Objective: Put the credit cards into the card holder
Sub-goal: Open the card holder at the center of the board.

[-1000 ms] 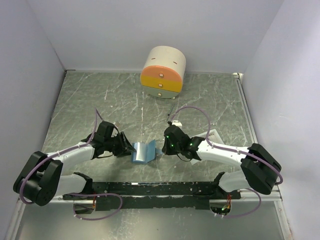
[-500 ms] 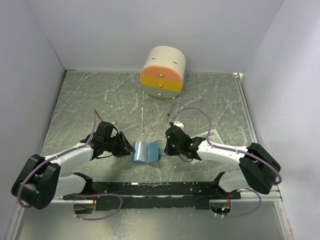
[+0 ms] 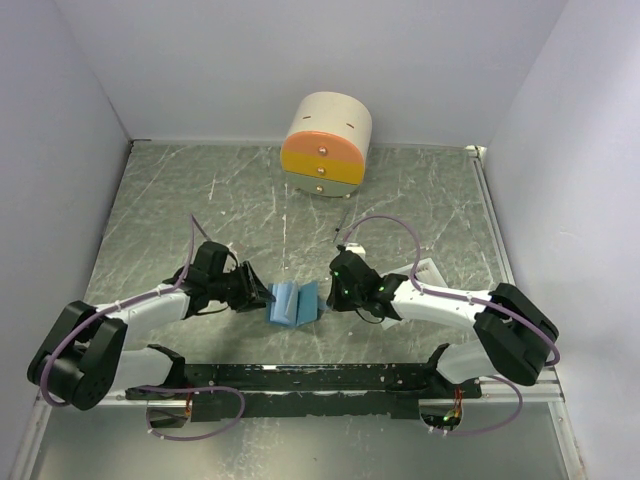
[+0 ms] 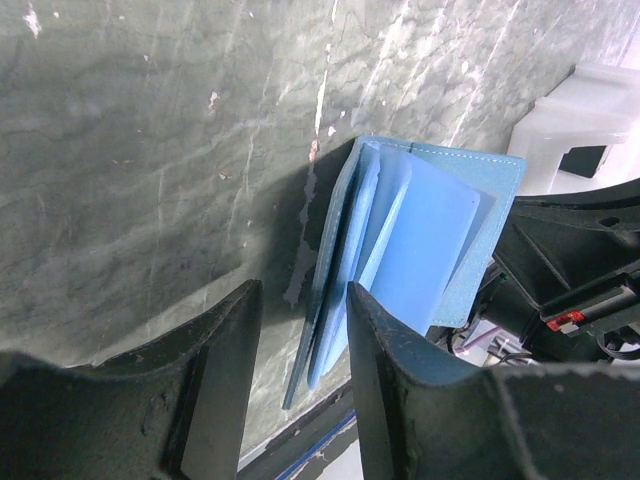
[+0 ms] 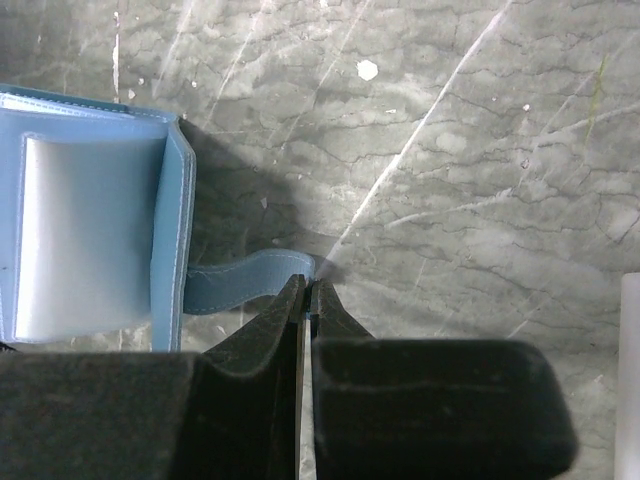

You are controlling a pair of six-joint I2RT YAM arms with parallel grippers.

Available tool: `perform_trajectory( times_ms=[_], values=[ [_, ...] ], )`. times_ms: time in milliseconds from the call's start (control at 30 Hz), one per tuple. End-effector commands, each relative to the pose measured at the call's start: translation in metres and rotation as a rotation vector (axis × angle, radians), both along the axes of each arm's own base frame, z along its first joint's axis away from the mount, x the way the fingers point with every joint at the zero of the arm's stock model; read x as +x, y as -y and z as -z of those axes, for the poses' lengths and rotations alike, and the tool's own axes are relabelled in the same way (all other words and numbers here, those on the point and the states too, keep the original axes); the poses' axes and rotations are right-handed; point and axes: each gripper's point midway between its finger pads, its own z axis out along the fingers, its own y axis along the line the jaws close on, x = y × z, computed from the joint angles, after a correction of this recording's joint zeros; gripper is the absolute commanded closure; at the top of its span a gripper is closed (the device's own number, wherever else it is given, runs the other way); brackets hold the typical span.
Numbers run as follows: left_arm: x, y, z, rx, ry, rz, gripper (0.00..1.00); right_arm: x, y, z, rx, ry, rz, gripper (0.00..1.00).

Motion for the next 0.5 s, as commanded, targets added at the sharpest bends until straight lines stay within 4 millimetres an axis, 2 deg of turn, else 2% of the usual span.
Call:
perform_trajectory(
  times_ms=[0,267,467],
  values=[
    [-0.003,0.003,-0.005,-0.020,0.010,0.007,0.50,0.004,-0.003,-0.002,0.021,0.015,-0.005,1.00],
    [-0.002,0.006,-0.031,-0.083,0.090,0.015,0.43,0.003,-0.014,-0.023,0.095,0.037,-0.037,1.00],
    [0.000,0.008,-0.017,-0.062,0.065,0.035,0.44,0.005,-0.010,-0.018,0.067,0.038,-0.022,1.00]
  ],
)
